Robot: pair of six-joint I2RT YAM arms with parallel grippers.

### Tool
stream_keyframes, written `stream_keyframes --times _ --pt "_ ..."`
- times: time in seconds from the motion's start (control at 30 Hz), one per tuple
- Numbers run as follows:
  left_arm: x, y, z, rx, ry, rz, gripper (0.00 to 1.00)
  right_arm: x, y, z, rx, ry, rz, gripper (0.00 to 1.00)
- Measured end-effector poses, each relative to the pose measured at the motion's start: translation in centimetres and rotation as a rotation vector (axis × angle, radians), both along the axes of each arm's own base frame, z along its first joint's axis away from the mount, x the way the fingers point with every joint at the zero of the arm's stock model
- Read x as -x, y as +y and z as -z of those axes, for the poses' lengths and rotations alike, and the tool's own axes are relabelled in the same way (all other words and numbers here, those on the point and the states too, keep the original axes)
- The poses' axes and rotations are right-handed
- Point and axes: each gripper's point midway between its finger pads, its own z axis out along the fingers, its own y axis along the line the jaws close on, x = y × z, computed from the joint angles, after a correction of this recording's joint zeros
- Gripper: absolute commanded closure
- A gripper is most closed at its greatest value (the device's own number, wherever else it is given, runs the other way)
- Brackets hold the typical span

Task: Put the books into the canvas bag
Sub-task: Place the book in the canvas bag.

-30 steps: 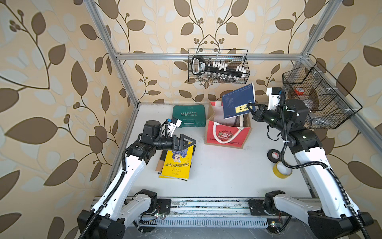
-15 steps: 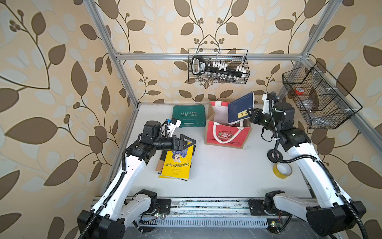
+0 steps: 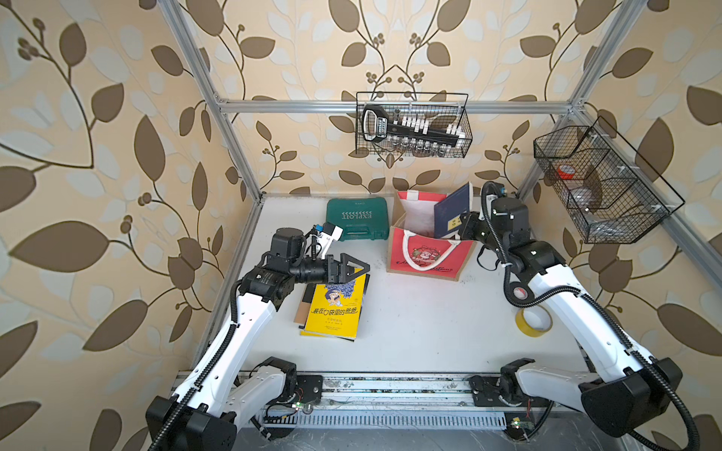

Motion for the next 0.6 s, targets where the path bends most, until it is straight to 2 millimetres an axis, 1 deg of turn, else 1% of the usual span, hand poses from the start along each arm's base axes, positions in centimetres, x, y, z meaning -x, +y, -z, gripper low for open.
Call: stream_keyframes --times 0.1,0.2,0.47,0.6 --pt "0.0 0.0 0.0 0.000 0.000 -0.001 0.01 -0.7 0.1 1.9 0.039 0.045 0.014 1.00" --pt "0.0 0.0 0.0 -0.001 0.000 -0.001 0.01 -1.1 -0.1 3.0 0.067 0.071 0.034 1.00" --pt "0.0 0.0 0.0 -0.001 -0.001 -0.001 0.01 -1.5 -0.2 3.8 0.119 0.077 0.074 1.00" --pt "0.0 0.0 0.0 -0.002 0.000 -0.001 0.01 -2.1 -0.1 5.1 0.139 0.104 0.081 0.94"
